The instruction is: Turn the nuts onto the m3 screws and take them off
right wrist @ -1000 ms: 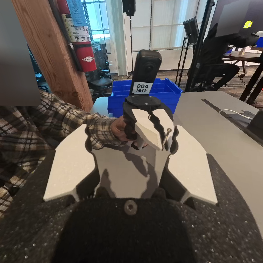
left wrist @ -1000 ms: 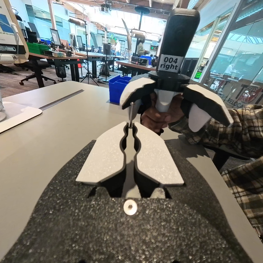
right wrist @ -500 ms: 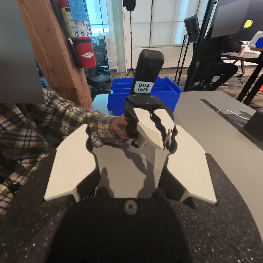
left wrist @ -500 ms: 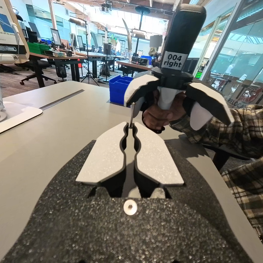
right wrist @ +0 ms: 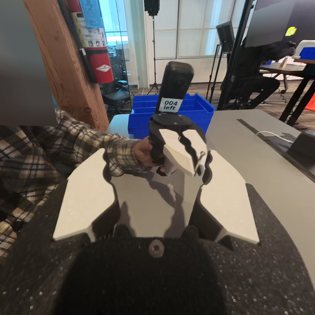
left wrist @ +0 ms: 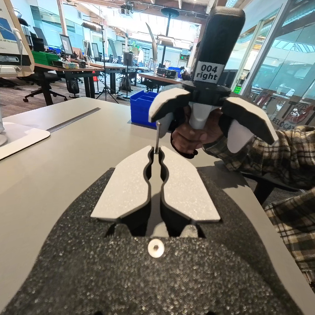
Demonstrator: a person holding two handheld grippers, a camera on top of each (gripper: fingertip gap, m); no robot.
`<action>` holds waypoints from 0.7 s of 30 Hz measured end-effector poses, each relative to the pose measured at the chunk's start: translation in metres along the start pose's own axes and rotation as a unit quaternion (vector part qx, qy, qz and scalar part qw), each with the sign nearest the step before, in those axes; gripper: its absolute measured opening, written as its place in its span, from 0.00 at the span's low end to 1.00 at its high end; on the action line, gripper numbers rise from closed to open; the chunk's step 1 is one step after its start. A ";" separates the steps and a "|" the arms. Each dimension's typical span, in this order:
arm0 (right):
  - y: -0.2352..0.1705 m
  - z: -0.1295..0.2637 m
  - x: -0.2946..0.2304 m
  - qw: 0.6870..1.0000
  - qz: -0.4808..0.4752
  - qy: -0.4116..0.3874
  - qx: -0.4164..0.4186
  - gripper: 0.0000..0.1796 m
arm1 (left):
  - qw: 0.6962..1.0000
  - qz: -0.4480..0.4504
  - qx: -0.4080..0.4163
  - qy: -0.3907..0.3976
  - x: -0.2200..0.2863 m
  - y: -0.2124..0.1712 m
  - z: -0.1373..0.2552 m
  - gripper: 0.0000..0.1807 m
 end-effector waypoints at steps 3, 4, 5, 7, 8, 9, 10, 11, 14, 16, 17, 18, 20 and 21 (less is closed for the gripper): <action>0.001 -0.002 0.002 1.000 -0.001 -0.001 0.003 0.60 | 1.000 -0.001 -0.001 -0.001 0.001 0.000 -0.001 0.02; 0.001 -0.004 0.001 1.000 -0.001 0.001 0.002 0.60 | 1.000 -0.001 0.000 -0.001 0.001 0.000 -0.001 0.02; 0.000 -0.005 0.000 1.000 -0.002 0.005 0.000 0.60 | 1.000 0.000 0.001 -0.002 0.001 0.000 0.000 0.02; -0.001 -0.006 -0.002 1.000 0.000 0.009 -0.003 0.60 | 1.000 0.004 0.003 -0.003 0.000 0.000 0.000 0.02; -0.001 -0.005 -0.003 1.000 0.000 0.009 -0.004 0.60 | 1.000 0.006 0.004 -0.004 0.000 0.000 0.001 0.02; -0.001 -0.004 -0.003 1.000 0.000 0.007 -0.003 0.60 | 1.000 0.007 0.005 -0.005 0.000 0.001 0.001 0.02; 0.000 -0.002 -0.003 1.000 0.000 0.004 0.001 0.60 | 1.000 0.008 0.006 -0.006 0.000 0.001 0.001 0.02; 0.001 -0.001 -0.002 1.000 -0.001 0.001 0.005 0.59 | 1.000 0.007 0.006 -0.006 0.000 0.001 0.001 0.02; 0.002 -0.001 0.001 1.000 -0.002 -0.004 0.010 0.60 | 1.000 0.006 0.006 -0.008 0.001 0.001 0.000 0.02; 0.003 -0.001 0.003 1.000 0.000 -0.010 0.014 0.59 | 1.000 0.004 0.008 -0.010 0.002 0.001 0.000 0.02; 0.004 0.000 0.005 1.000 0.000 -0.015 0.023 0.57 | 1.000 0.003 0.009 -0.012 0.003 0.001 0.000 0.02; 0.005 0.001 0.007 0.999 -0.004 -0.018 0.033 0.54 | 1.000 0.002 0.010 -0.014 0.003 0.001 0.000 0.02; 0.004 0.002 0.013 0.999 -0.017 -0.024 0.043 0.45 | 1.000 0.000 0.012 -0.019 0.005 0.001 -0.001 0.02; 0.003 0.003 0.015 0.999 -0.020 -0.025 0.043 0.42 | 1.000 0.000 0.013 -0.023 0.006 0.001 -0.002 0.02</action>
Point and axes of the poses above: each gripper's, where its closed fingertips meet, z back along the fingers, y out of its top, x = y × z across the jaws, the point moved 8 cm from there along z, back along the fingers, and after that the axes turned 9 degrees about z, right-handed, at the moved point
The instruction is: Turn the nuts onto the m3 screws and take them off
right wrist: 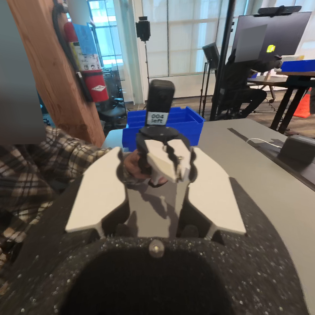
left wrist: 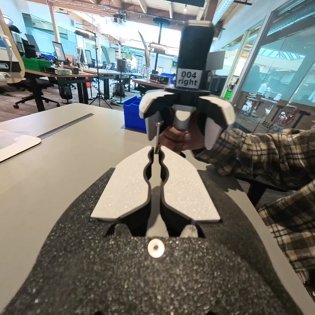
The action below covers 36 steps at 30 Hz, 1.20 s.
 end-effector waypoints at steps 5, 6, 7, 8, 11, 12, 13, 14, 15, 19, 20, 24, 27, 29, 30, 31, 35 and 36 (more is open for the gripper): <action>-0.002 0.001 0.013 0.999 -0.026 0.037 0.014 0.28 | 1.000 -0.009 -0.001 -0.011 0.003 0.000 -0.002 0.02; -0.003 0.000 0.015 0.998 -0.033 0.046 0.014 0.27 | 1.000 -0.009 0.000 -0.013 0.004 0.000 -0.002 0.02; -0.004 0.000 0.017 0.998 -0.038 0.055 0.012 0.25 | 1.000 -0.010 0.000 -0.015 0.004 0.000 -0.002 0.02; -0.005 0.000 0.018 0.997 -0.040 0.063 0.011 0.22 | 1.000 -0.011 0.001 -0.017 0.005 0.000 -0.001 0.02; -0.005 0.001 0.020 0.996 -0.042 0.073 0.016 0.15 | 1.000 -0.013 0.003 -0.019 0.005 0.001 -0.001 0.02; -0.005 0.001 0.021 0.996 -0.043 0.074 0.017 0.14 | 1.000 -0.013 0.003 -0.020 0.005 0.000 -0.001 0.02; -0.006 0.001 0.020 0.996 -0.043 0.078 0.015 0.12 | 1.000 -0.013 0.003 -0.020 0.005 0.000 -0.002 0.02; -0.007 0.001 0.020 0.996 -0.042 0.080 0.012 0.09 | 1.000 -0.013 0.002 -0.020 0.005 0.000 -0.002 0.02; -0.007 0.000 0.020 0.996 -0.040 0.078 0.008 0.07 | 1.000 -0.014 0.001 -0.019 0.005 0.000 -0.002 0.02; -0.008 0.001 0.018 0.998 -0.023 0.064 0.005 0.03 | 1.000 -0.021 -0.001 -0.014 0.007 -0.001 -0.004 0.02; -0.007 0.001 0.017 0.998 -0.018 0.059 0.003 0.03 | 1.000 -0.023 -0.002 -0.011 0.008 -0.001 -0.005 0.02; -0.005 0.002 0.013 1.000 0.007 0.016 -0.016 0.03 | 0.999 -0.043 -0.002 0.017 0.009 -0.001 -0.005 0.02; -0.004 0.000 0.008 0.999 0.023 -0.031 -0.024 0.03 | 0.997 -0.059 -0.003 0.039 0.011 -0.001 -0.006 0.02; -0.005 -0.002 0.004 0.997 0.028 -0.071 -0.024 0.03 | 0.997 -0.065 0.000 0.049 0.012 -0.001 -0.006 0.02; -0.005 -0.004 0.001 0.995 0.032 -0.093 -0.023 0.03 | 0.997 -0.064 0.001 0.050 0.012 -0.001 -0.006 0.02; -0.005 -0.004 -0.001 0.993 0.039 -0.111 -0.021 0.04 | 0.997 -0.060 0.001 0.048 0.011 -0.001 -0.006 0.02; 0.000 0.002 -0.008 0.992 0.036 -0.115 0.021 0.27 | 0.999 -0.038 0.011 0.030 0.010 0.001 -0.003 0.02; 0.000 0.005 -0.008 0.993 0.029 -0.107 0.028 0.29 | 0.999 -0.032 0.013 0.024 0.010 0.001 -0.003 0.02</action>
Point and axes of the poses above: each gripper's, where its closed fingertips meet, z back along the fingers, y out of its top, x = y × z across the jaws, the point moved 8 cm from there along z, back along the fingers, and after that the axes turned 9 degrees about z, right-handed, at the moved point
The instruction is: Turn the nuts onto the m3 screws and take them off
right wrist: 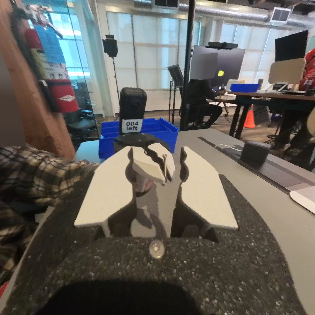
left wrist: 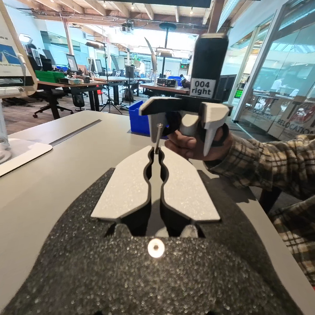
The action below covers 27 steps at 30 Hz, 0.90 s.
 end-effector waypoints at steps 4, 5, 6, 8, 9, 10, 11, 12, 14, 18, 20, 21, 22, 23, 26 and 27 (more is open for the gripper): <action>-0.002 -0.003 -0.004 0.999 -0.005 0.042 -0.005 0.39 | 1.000 0.004 -0.004 -0.014 0.002 0.000 -0.001 0.02; -0.003 -0.005 -0.007 0.998 -0.001 0.054 -0.009 0.41 | 1.000 0.006 -0.006 -0.018 0.002 0.000 -0.002 0.02; -0.004 -0.007 -0.009 0.998 0.001 0.065 -0.013 0.42 | 1.000 0.007 -0.008 -0.020 0.002 -0.001 -0.002 0.02; -0.006 -0.010 -0.015 0.996 0.004 0.087 -0.017 0.41 | 1.000 0.011 -0.011 -0.020 0.002 -0.001 -0.002 0.02; -0.006 -0.010 -0.017 0.996 0.008 0.089 -0.018 0.41 | 1.000 0.013 -0.012 -0.021 0.002 -0.002 -0.002 0.02; -0.006 -0.010 -0.018 0.996 0.016 0.086 -0.021 0.42 | 1.000 0.017 -0.013 -0.022 0.001 -0.002 -0.002 0.02; -0.007 -0.009 -0.018 0.996 0.022 0.079 -0.027 0.42 | 0.999 0.021 -0.016 -0.021 0.001 -0.002 -0.003 0.02; -0.008 -0.007 -0.018 0.996 0.026 0.075 -0.034 0.42 | 0.999 0.024 -0.019 -0.020 0.001 -0.002 -0.003 0.02; -0.009 -0.003 -0.018 0.997 0.027 0.069 -0.038 0.41 | 0.999 0.027 -0.023 -0.020 0.001 -0.003 -0.003 0.02; -0.007 0.001 -0.013 0.998 0.025 0.053 -0.030 0.41 | 0.999 0.030 -0.025 -0.027 0.002 -0.002 -0.003 0.02; -0.007 -0.002 -0.013 0.997 0.023 0.063 -0.031 0.41 | 0.999 0.031 -0.029 -0.032 0.002 -0.002 -0.004 0.02; -0.007 -0.004 -0.015 0.996 0.024 0.072 -0.036 0.40 | 0.998 0.035 -0.029 -0.032 0.002 -0.003 -0.004 0.02; -0.007 -0.005 -0.017 0.996 0.027 0.080 -0.039 0.39 | 0.998 0.043 -0.028 -0.035 0.002 -0.002 -0.004 0.02; -0.007 -0.004 -0.018 0.996 0.030 0.077 -0.039 0.40 | 0.997 0.053 -0.029 -0.039 0.001 -0.002 -0.003 0.02; -0.009 0.001 -0.020 0.995 0.044 0.067 -0.051 0.40 | 0.997 0.059 -0.038 -0.037 0.001 -0.002 -0.004 0.02; -0.009 0.003 -0.020 0.995 0.045 0.067 -0.051 0.40 | 0.997 0.060 -0.041 -0.037 0.001 -0.002 -0.005 0.02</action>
Point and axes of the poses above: each gripper's, where its closed fingertips meet, z back along the fingers, y out of its top, x = y × z across the jaws, the point moved 8 cm from there along z, back along the fingers, and after that the axes turned 9 degrees about z, right-handed, at the moved point
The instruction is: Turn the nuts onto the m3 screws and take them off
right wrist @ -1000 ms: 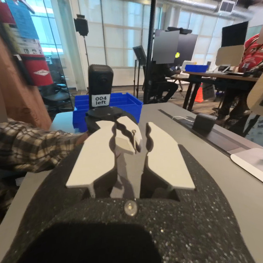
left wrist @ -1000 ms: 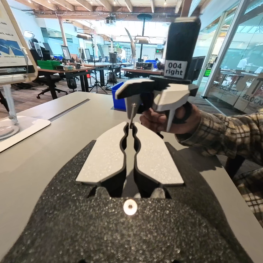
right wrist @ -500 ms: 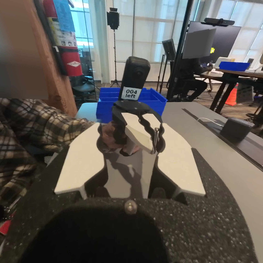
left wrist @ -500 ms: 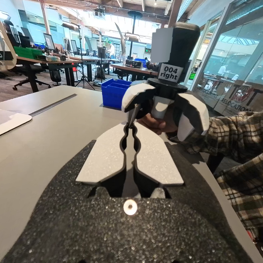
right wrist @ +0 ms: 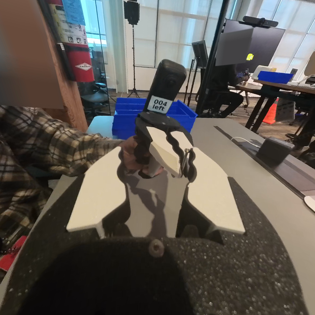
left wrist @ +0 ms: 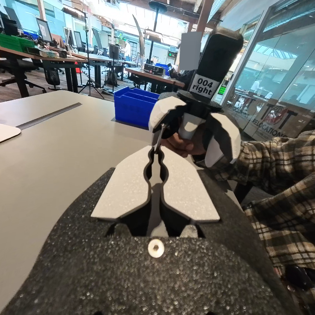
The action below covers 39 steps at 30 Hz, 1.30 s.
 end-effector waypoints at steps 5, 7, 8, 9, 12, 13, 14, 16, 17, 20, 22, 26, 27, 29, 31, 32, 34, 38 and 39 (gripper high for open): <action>0.002 0.001 0.005 1.000 -0.010 -0.011 0.014 0.41 | 1.000 0.012 0.003 -0.011 0.000 0.002 0.002 0.02; 0.001 -0.003 0.004 1.000 -0.014 0.004 0.013 0.41 | 1.000 0.016 0.006 -0.022 0.001 0.002 0.002 0.02; 0.002 -0.004 0.002 1.000 -0.015 0.013 0.016 0.40 | 1.000 0.019 0.007 -0.022 0.000 0.003 0.003 0.02; 0.002 -0.004 0.001 1.000 -0.015 0.012 0.016 0.41 | 0.999 0.024 0.007 -0.022 -0.001 0.003 0.003 0.02; 0.000 0.000 0.000 1.000 -0.005 -0.003 0.006 0.40 | 0.999 0.028 -0.003 -0.019 -0.002 0.002 0.003 0.02; 0.000 0.002 0.001 1.000 -0.008 -0.006 0.009 0.39 | 0.999 0.025 -0.010 -0.019 -0.002 0.000 0.001 0.02; 0.001 0.004 0.003 1.000 -0.014 -0.013 0.015 0.41 | 0.999 0.022 -0.015 -0.022 -0.001 -0.001 0.000 0.02; 0.003 0.004 0.007 0.999 -0.025 -0.011 0.027 0.41 | 0.999 0.023 -0.016 -0.035 0.003 -0.001 -0.003 0.02; 0.005 0.002 0.007 0.999 -0.027 -0.004 0.029 0.41 | 0.999 0.023 -0.015 -0.038 0.004 -0.001 -0.004 0.02; 0.006 -0.002 0.001 0.999 -0.019 0.018 0.019 0.40 | 0.999 0.030 -0.009 -0.035 0.002 0.000 -0.001 0.02; 0.006 0.000 -0.001 1.000 -0.011 0.009 0.016 0.42 | 0.999 0.039 -0.006 -0.036 -0.001 0.001 0.001 0.02; 0.003 0.007 -0.001 1.000 -0.006 -0.001 0.011 0.38 | 0.999 0.036 -0.015 -0.036 0.001 -0.001 -0.002 0.02; 0.004 0.007 0.001 1.000 -0.011 -0.005 0.021 0.38 | 0.998 0.035 -0.014 -0.041 0.002 -0.001 -0.002 0.02; 0.005 0.004 0.003 0.999 -0.020 0.000 0.027 0.39 | 0.998 0.035 -0.009 -0.044 0.003 0.000 -0.002 0.02; 0.005 0.000 0.000 1.000 -0.017 0.014 0.022 0.39 | 0.998 0.039 -0.005 -0.041 0.001 0.001 0.000 0.02; 0.005 0.000 -0.001 1.000 -0.012 0.013 0.019 0.41 | 0.998 0.043 -0.004 -0.040 0.000 0.001 0.001 0.02; 0.004 0.003 -0.002 1.000 -0.008 0.006 0.013 0.41 | 0.998 0.045 -0.003 -0.038 -0.001 0.001 0.001 0.02; 0.005 0.010 0.002 1.000 -0.017 -0.001 0.023 0.37 | 0.999 0.036 -0.005 -0.039 0.000 0.001 0.000 0.02; 0.006 0.010 0.004 0.999 -0.016 -0.008 0.027 0.37 | 0.998 0.032 -0.004 -0.050 0.002 0.001 0.000 0.02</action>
Point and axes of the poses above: each gripper's, where its closed fingertips meet, z back along the fingers, y out of its top, x = y × z across the jaws, the point moved 8 cm from there along z, back along the fingers, and after that the axes turned 9 degrees about z, right-handed, at the moved point
